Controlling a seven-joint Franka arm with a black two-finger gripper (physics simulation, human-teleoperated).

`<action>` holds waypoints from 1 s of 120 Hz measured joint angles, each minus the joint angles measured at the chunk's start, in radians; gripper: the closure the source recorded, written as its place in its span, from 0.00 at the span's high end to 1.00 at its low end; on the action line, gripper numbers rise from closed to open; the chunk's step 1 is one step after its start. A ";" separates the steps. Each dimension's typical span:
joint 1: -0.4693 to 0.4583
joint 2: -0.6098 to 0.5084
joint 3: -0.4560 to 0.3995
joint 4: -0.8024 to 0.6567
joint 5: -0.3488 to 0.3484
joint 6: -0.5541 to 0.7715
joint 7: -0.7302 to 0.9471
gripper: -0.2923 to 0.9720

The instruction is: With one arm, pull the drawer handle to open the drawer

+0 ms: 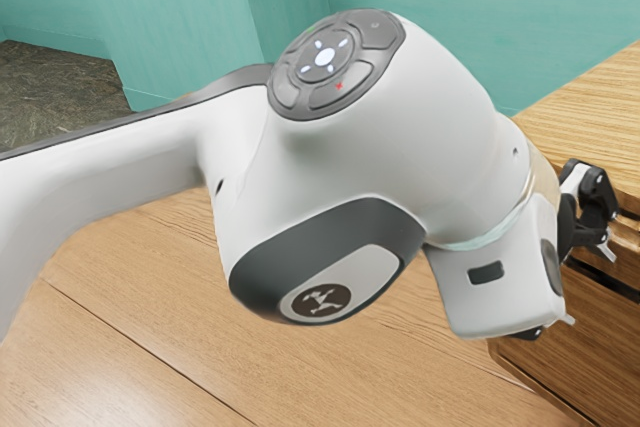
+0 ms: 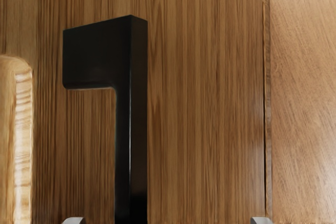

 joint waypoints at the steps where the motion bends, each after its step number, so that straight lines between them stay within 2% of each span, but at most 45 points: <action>1: 0.000 -0.001 0.000 0.000 0.001 0.000 0.000 0.53; 18: 0.022 -0.018 0.000 -0.025 0.007 0.003 -0.001 0.53; 31: 0.024 -0.054 -0.002 -0.054 0.007 0.006 -0.003 0.47; 50: 0.045 -0.083 -0.025 -0.091 0.002 0.012 -0.013 0.51; 75: 0.054 -0.092 -0.060 -0.102 -0.001 0.023 -0.028 0.49; 108: 0.053 -0.169 -0.076 -0.180 -0.025 0.031 -0.047 0.51; 120: 0.054 -0.206 -0.097 -0.210 -0.032 0.033 -0.056 0.48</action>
